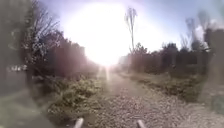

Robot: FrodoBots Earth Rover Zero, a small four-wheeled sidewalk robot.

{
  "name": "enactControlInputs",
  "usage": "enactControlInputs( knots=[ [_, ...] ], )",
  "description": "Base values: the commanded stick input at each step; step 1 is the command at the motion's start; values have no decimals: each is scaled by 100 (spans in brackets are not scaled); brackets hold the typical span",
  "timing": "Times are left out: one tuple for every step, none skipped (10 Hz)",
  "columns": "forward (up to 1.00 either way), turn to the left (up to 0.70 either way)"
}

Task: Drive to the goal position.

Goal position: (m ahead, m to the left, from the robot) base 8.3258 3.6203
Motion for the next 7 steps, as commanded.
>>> enactControlInputs(
  knots=[
    [50, 0],
    [50, 0],
    [50, 0],
    [50, 0],
    [50, 0],
    [50, 0],
    [50, 0]
  ],
)
